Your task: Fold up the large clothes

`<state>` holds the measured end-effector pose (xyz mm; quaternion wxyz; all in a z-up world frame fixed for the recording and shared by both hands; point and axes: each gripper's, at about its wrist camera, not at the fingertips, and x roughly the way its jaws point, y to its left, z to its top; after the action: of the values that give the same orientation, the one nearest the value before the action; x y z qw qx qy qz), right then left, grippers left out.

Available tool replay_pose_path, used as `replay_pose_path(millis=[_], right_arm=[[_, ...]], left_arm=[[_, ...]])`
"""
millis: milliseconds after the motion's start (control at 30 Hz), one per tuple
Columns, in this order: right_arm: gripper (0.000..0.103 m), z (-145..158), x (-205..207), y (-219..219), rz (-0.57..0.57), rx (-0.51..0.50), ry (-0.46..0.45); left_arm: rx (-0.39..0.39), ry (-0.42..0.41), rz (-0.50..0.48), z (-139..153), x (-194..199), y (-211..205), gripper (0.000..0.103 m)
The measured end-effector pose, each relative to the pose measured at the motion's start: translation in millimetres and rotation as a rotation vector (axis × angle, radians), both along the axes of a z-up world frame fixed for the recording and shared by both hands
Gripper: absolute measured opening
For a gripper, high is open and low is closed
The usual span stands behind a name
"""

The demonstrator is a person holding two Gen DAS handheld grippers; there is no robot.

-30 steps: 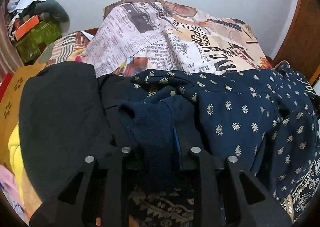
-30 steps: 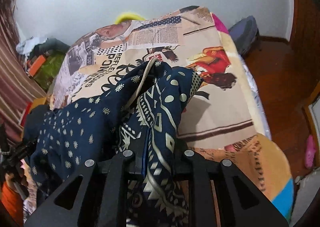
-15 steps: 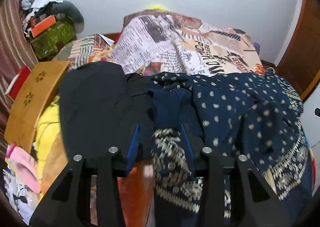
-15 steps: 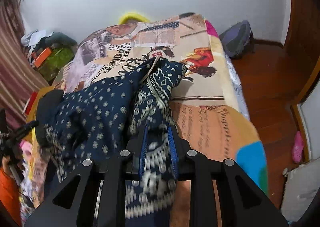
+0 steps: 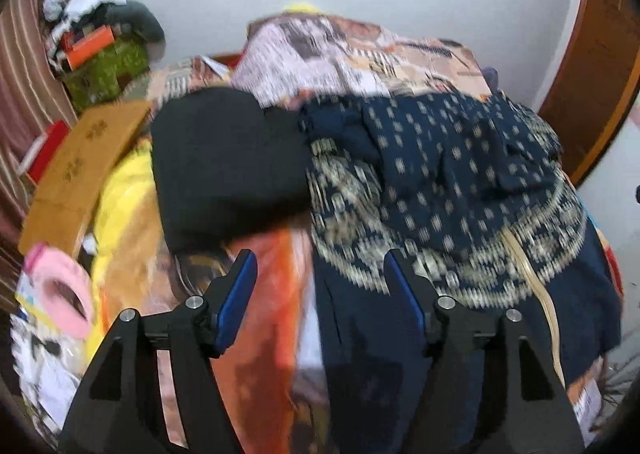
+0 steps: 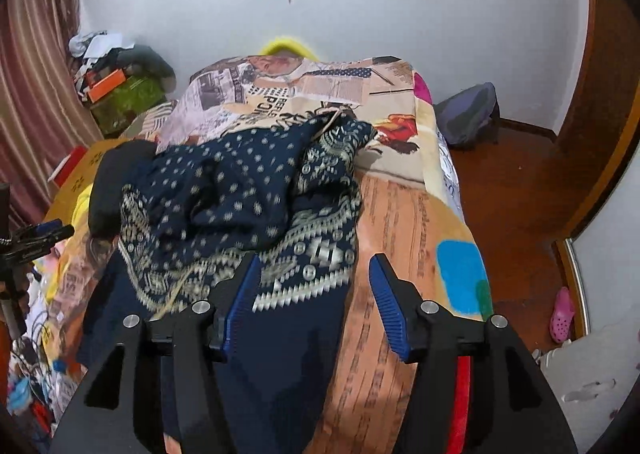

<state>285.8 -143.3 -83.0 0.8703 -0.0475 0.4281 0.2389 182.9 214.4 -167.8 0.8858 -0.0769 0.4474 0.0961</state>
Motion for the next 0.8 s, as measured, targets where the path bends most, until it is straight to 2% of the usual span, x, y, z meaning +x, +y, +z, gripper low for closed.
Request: replay_pose_path(millis=[267, 367, 500, 600, 800], right_arm=[[0.052, -40.6, -31.4, -4.4, -0.008, -0.011, 0.106], [0.052, -58.3, -42.9, -5.0, -0.015, -0.025, 0.152], [0.052, -80.4, -50.6, -6.0, -0.025, -0.037, 0.202], [0.052, -93.9, -47.4, -7.3, -0.037, -0.022, 0.241], [0.053, -99.1, -37.5, -9.0, -0.046, 0.109, 0.275]], left_arm=[[-0.124, 0.167, -0.003, -50.2, -24.4, -6.6, 0.065], [-0.169, 0.196, 0.001, -64.9, -34.1, -9.5, 0.065], [-0.268, 0.241, 0.002, -89.0, -42.2, -14.0, 0.065], [-0.302, 0.252, 0.028, -101.7, -45.9, -16.7, 0.065], [-0.377, 0.21, 0.071, -104.2, -48.0, -17.9, 0.066]])
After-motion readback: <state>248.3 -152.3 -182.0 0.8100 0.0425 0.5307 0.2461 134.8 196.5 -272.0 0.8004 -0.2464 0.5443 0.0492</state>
